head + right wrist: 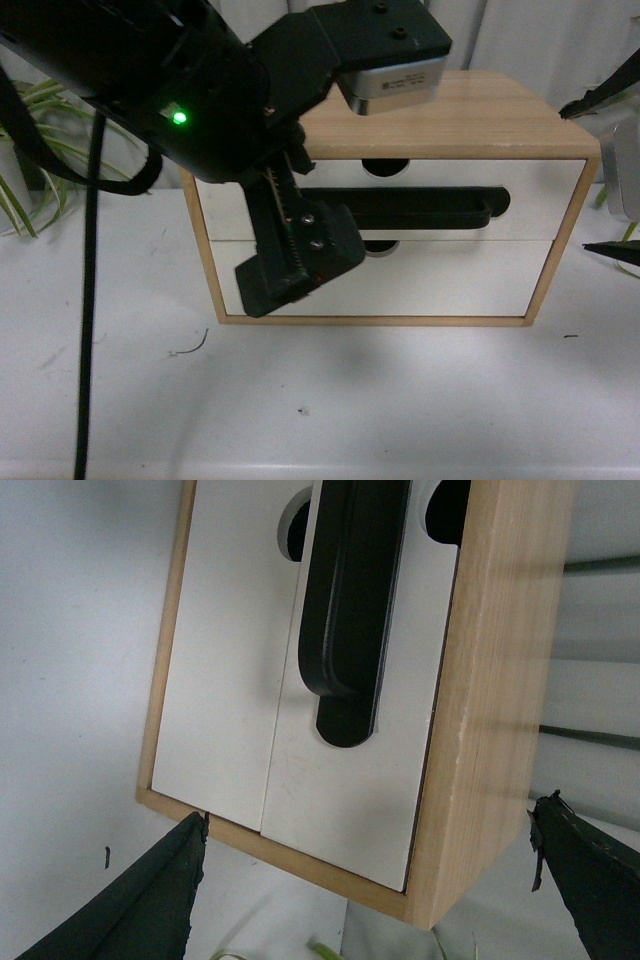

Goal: Pull drawer

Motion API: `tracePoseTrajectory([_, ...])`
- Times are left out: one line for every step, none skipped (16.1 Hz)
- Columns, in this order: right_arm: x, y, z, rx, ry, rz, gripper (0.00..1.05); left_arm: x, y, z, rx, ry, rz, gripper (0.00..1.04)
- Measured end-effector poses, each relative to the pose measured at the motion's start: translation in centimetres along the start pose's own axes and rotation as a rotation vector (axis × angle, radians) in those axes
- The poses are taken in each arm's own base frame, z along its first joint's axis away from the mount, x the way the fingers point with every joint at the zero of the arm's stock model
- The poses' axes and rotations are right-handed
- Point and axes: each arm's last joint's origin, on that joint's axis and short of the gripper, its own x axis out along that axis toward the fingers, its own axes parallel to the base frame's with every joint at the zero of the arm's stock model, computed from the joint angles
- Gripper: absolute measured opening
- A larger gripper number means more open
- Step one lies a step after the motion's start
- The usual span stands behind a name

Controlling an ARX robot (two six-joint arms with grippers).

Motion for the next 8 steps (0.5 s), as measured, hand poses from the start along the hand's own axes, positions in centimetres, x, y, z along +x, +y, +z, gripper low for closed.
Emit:
tracePoseTrajectory([0.2, 0.1, -0.1, 0.003, -0.007, 0.006, 0.98, 0.4, -0.1, 0.4, -0.005, -0.024, -0.004, 0.98])
tracePoseTrajectory([0.6, 0.2, -0.3, 0.006, -0.007, 0.016, 0.98, 0.6, 0.0, 0.8, -0.016, -0.054, 0.004, 0.98])
tracePoseTrajectory([1.1, 0.4, -0.5, 0.013, -0.008, 0.030, 0.98, 0.9, 0.1, 1.0, -0.023, -0.060, 0.008, 0.98])
tracePoseTrajectory([1.5, 0.7, -0.6, 0.018, -0.009, 0.043, 0.98, 1.3, -0.1, 1.1, -0.026, -0.059, 0.001, 0.98])
tracePoseTrajectory([1.9, 1.0, -0.6, 0.022, -0.012, 0.058, 0.98, 1.8, -0.3, 1.0, -0.024, -0.049, -0.014, 0.98])
tracePoseTrajectory([2.5, 1.1, -0.4, 0.017, -0.021, 0.065, 0.98, 2.5, -0.6, 0.8, -0.024, -0.036, -0.027, 0.98])
tracePoseTrajectory([2.9, 1.1, -0.3, 0.015, -0.027, 0.073, 0.98, 2.8, -0.8, 0.9, -0.022, -0.031, -0.039, 0.98])
tracePoseTrajectory([3.4, 1.1, -0.1, 0.009, -0.033, 0.081, 0.98, 3.1, -1.0, 0.9, -0.018, -0.029, -0.044, 0.98])
